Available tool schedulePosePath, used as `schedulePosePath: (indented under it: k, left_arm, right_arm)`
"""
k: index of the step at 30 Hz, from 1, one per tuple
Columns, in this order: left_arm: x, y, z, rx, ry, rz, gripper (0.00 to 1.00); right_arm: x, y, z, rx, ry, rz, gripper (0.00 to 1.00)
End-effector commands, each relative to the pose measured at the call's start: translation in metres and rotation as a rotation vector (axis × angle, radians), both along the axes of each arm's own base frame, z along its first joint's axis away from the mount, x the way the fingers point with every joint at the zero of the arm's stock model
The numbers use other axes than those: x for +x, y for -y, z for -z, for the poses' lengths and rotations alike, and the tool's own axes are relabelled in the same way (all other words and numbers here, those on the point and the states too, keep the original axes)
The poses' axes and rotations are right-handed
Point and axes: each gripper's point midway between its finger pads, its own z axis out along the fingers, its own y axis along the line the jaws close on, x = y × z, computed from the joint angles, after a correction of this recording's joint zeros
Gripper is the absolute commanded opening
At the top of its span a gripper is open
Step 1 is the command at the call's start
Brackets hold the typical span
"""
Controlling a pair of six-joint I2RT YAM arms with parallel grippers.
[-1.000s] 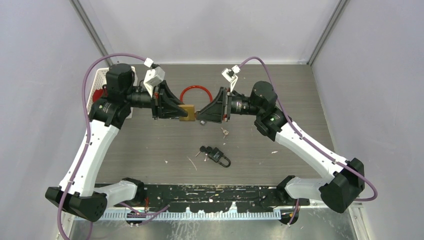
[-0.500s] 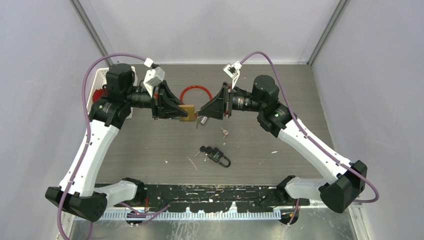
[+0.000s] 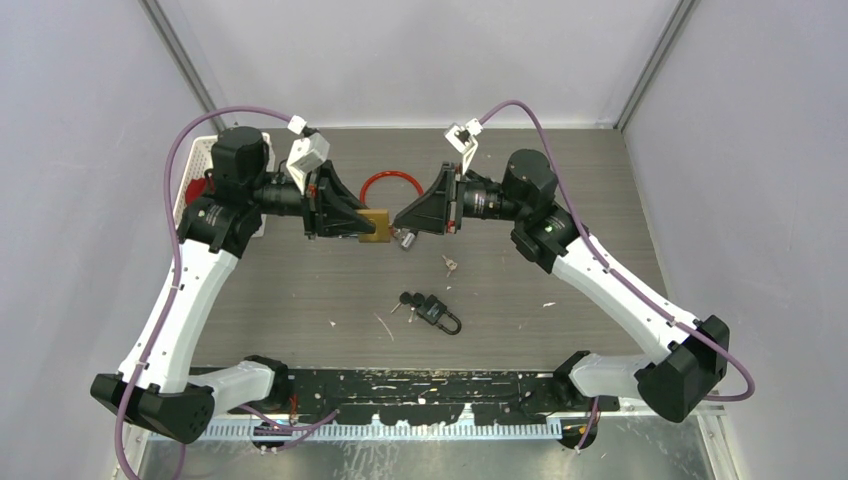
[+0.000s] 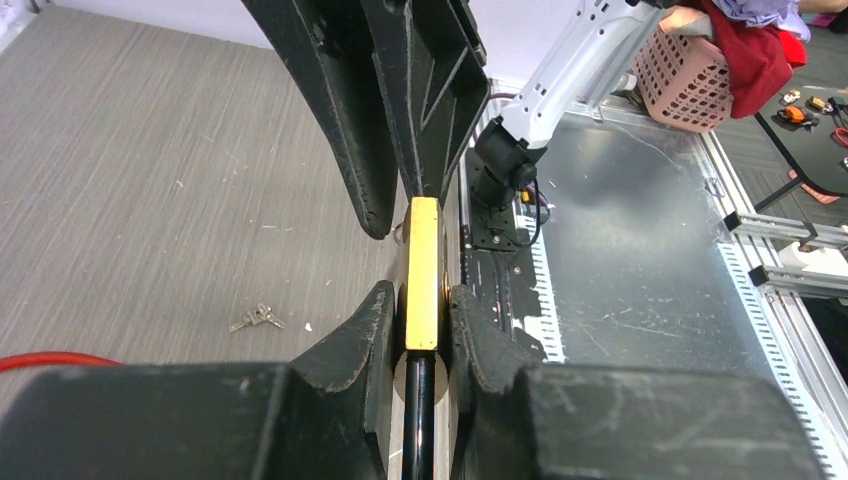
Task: Unlock with the key
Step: Unlock the lock.
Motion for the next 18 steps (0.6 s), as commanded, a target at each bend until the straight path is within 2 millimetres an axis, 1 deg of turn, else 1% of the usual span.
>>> schedulePosePath:
  k: [1, 8, 15, 16, 17, 18]
  left_arm:
    - [-0.015, -0.001, -0.034, -0.063, 0.131, 0.056, 0.0]
    - [-0.015, -0.001, -0.035, -0.064, 0.134, 0.054, 0.0]
    - [-0.015, -0.001, -0.036, -0.065, 0.14, 0.052, 0.0]
    - [-0.014, -0.001, -0.036, -0.065, 0.139, 0.051, 0.0]
    - [-0.014, -0.001, -0.037, -0.065, 0.142, 0.049, 0.0]
    - [-0.014, -0.001, -0.036, -0.064, 0.141, 0.046, 0.0]
  right_arm:
    - [-0.005, 0.0, -0.013, 0.038, 0.039, -0.029, 0.32]
    - [-0.01, 0.002, -0.011, 0.031, 0.042, -0.038, 0.35]
    - [-0.017, 0.004, -0.014, 0.04, 0.04, -0.07, 0.35]
    - [-0.019, 0.004, -0.013, 0.042, 0.039, -0.077, 0.33]
    - [-0.019, 0.004, -0.014, 0.045, 0.037, -0.076, 0.28]
    - [-0.018, 0.004, -0.014, 0.047, 0.036, -0.076, 0.21]
